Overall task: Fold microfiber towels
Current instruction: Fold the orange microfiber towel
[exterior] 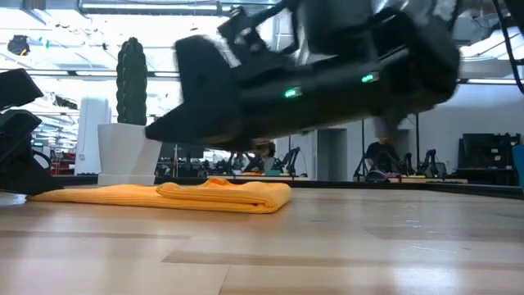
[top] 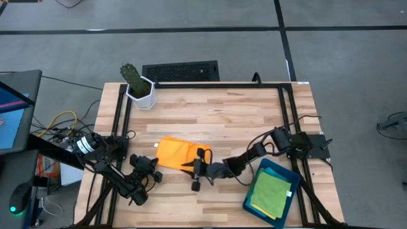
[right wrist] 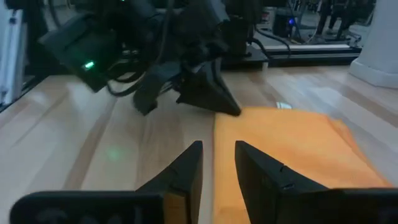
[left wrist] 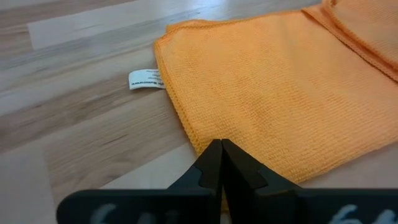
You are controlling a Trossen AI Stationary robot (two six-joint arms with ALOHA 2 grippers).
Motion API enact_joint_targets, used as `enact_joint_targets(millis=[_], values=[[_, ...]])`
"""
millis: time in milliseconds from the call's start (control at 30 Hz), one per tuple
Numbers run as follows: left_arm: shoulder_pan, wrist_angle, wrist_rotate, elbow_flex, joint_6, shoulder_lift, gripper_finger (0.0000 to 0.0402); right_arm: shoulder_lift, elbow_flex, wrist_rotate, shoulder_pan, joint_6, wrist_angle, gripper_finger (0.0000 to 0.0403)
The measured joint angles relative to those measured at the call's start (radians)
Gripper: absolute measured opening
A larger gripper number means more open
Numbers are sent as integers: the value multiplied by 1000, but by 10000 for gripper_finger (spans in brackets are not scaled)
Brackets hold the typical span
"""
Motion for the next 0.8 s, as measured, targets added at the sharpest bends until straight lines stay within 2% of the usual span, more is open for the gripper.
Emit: enact_joint_targets(millis=[300, 400, 567, 633, 700, 800], values=[[0, -33, 12, 8, 16, -11, 0, 63, 60, -45, -39, 64, -122, 118], [-2, -173, 64, 51, -9, -49, 0, 85, 60, -44, -39, 105, -146, 118], [-6, -497, 32, 172, -91, -144, 0, 103, 62, -39, -39, 113, -135, 118], [-9, -552, 26, 216, -99, -177, 0, 103, 63, -39, -40, 113, -135, 118], [-11, -526, 25, 231, -97, -193, 0, 103, 63, -40, -43, 113, -134, 118], [-15, -371, 11, 201, -101, -172, 2, 105, 62, -41, -45, 108, -119, 118]])
